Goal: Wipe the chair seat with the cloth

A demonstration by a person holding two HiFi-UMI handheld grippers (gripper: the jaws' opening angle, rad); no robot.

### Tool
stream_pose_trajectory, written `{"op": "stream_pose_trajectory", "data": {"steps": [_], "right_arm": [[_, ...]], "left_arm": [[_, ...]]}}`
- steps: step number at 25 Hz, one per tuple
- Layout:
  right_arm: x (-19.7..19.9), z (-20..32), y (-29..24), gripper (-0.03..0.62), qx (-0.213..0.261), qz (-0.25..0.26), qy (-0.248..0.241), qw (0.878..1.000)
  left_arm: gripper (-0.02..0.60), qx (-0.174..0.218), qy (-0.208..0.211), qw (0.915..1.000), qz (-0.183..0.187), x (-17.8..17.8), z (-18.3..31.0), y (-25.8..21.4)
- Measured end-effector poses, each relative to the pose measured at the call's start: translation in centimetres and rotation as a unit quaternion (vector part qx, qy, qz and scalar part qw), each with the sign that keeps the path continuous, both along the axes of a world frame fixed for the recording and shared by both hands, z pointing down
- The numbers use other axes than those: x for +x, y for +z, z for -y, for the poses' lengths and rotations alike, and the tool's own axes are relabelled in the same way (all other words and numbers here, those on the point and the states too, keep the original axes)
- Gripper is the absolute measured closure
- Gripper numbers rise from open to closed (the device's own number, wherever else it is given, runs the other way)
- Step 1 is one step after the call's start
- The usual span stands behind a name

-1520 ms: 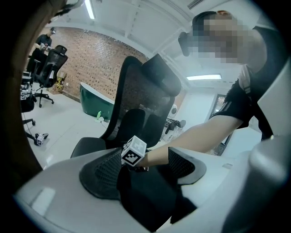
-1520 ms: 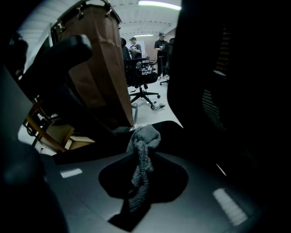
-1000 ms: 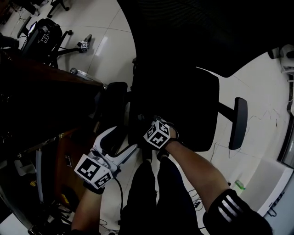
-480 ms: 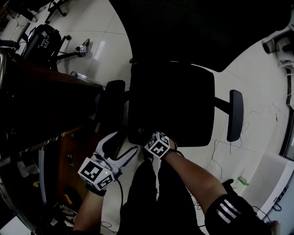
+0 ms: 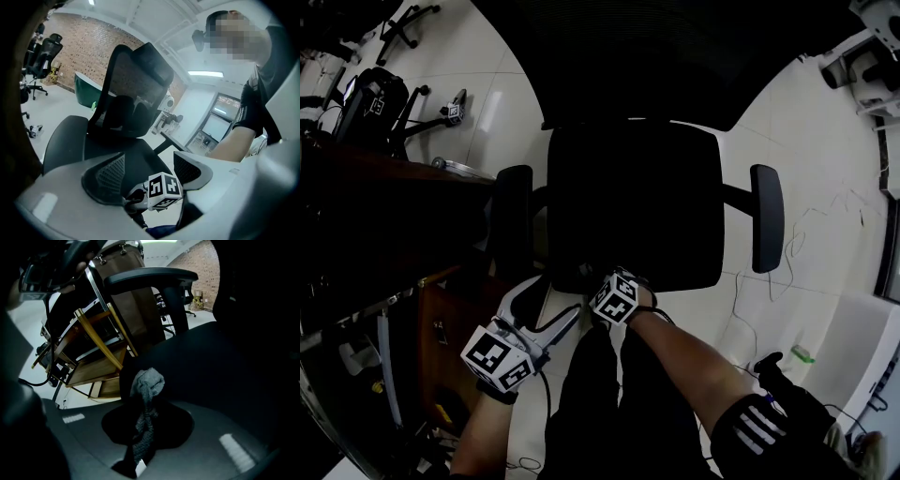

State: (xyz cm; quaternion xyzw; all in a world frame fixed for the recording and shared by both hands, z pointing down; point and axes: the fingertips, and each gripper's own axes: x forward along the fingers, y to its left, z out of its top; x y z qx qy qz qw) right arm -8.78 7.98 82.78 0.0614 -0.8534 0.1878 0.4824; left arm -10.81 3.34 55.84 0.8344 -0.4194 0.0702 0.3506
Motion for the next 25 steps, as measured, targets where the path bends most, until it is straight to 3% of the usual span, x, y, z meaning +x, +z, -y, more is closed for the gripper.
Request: {"op": "stream_pose_trajectory", "data": {"steps": [15,20,25], "right_arm": [[21.8,3.2,0.9,0.545,0.005,-0.112,0.106,0.988],[26.7,3.9,0.2,0.545,0.008,-0.14,0.118,0.983],[31.7,4.5,-0.4,0.545,-0.003,-0.168,0.159,0.973]], "left_arm": [[0.232,0.002,0.066,0.9978,-0.009,7.8,2.0,-1.2],[0.232,0.013,0.073,0.9972,-0.009,9.2,3.4,-1.0],[0.232,0.017,0.075,0.997,-0.009,10.2,4.3,-2.0]]}}
